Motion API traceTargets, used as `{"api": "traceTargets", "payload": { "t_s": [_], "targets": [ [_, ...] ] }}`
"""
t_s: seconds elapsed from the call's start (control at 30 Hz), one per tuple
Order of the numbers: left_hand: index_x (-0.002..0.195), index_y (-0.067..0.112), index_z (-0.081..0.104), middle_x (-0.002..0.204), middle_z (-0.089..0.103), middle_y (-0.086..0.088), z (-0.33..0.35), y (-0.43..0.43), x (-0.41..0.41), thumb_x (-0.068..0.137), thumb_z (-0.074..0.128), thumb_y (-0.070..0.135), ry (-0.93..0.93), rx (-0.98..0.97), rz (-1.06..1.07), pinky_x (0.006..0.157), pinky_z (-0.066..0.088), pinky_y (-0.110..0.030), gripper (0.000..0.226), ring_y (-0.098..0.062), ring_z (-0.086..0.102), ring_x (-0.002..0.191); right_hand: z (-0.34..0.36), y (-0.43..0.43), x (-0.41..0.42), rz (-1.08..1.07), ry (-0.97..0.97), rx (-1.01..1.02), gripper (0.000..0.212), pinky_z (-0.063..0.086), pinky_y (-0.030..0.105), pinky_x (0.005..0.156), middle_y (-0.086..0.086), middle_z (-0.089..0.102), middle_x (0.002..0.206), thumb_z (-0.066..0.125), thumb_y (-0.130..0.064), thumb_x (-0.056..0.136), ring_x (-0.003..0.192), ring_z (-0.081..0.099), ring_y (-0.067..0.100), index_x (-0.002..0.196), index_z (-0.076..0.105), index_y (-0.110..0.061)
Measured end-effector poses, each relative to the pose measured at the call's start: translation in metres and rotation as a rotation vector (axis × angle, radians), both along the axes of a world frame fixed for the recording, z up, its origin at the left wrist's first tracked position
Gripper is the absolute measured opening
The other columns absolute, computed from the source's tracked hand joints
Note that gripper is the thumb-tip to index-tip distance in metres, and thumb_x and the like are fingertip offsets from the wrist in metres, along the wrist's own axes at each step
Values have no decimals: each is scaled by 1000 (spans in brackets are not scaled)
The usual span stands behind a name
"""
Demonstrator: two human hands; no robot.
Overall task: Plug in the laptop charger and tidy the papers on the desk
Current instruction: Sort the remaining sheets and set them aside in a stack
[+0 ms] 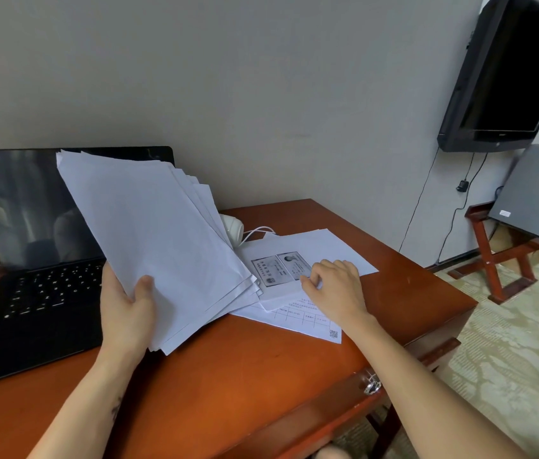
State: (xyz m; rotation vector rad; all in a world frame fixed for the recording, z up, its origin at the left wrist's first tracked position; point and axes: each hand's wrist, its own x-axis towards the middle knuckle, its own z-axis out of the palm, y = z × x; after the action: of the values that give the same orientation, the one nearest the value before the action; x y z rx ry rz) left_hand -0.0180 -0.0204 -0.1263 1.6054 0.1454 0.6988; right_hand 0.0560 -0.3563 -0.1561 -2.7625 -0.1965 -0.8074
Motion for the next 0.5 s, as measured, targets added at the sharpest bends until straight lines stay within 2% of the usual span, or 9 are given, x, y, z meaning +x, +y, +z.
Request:
{"api": "traceTargets", "payload": {
  "t_s": [0.03, 0.07, 0.13, 0.23, 0.33, 0.5],
  "targets": [
    [150, 27, 44, 136, 57, 8, 0, 0, 0, 103, 54, 8, 2, 3, 0, 110, 43, -41, 51, -16, 54, 127, 1, 1, -1, 0, 29, 8, 26, 39, 43, 104, -13, 63, 87, 57, -54, 95, 87, 56, 13, 90, 64, -29],
    [150, 26, 44, 136, 57, 9, 1, 0, -1, 103, 54, 7, 1, 6, -2, 109, 43, -40, 51, -16, 54, 126, 3, 1, -2, -8, 82, 2, 33, 40, 41, 103, -11, 64, 98, 54, -61, 94, 96, 56, 13, 108, 66, -34],
    [150, 26, 44, 136, 57, 9, 1, -1, -1, 103, 54, 7, -2, 6, -5, 107, 42, -37, 51, -15, 54, 126, 5, 0, -2, -7, 211, -16, 52, 40, 38, 100, -6, 55, 111, 46, -71, 93, 109, 48, 15, 134, 59, -41],
    [150, 28, 44, 137, 57, 10, 2, 1, -3, 104, 54, 8, -8, -5, -11, 107, 42, -37, 52, -15, 54, 128, 8, -5, 0, 34, 336, 51, 52, 41, 38, 100, -7, 45, 112, 47, -70, 93, 115, 39, 16, 137, 58, -44],
    [151, 30, 43, 139, 57, 10, 2, 3, -1, 104, 54, 9, -10, -12, -13, 110, 43, -40, 52, -15, 54, 130, 10, -15, -4, 104, 425, 149, 46, 43, 39, 105, -8, 43, 113, 52, -65, 94, 120, 34, 14, 135, 58, -45],
    [152, 27, 43, 141, 57, 8, 2, 4, -1, 105, 54, 9, -20, -1, -18, 110, 42, -38, 52, -15, 54, 131, 15, -27, -14, 168, 495, 264, 27, 32, 35, 112, -10, 44, 116, 59, -47, 98, 123, 30, 12, 125, 63, -46]
  ]
}}
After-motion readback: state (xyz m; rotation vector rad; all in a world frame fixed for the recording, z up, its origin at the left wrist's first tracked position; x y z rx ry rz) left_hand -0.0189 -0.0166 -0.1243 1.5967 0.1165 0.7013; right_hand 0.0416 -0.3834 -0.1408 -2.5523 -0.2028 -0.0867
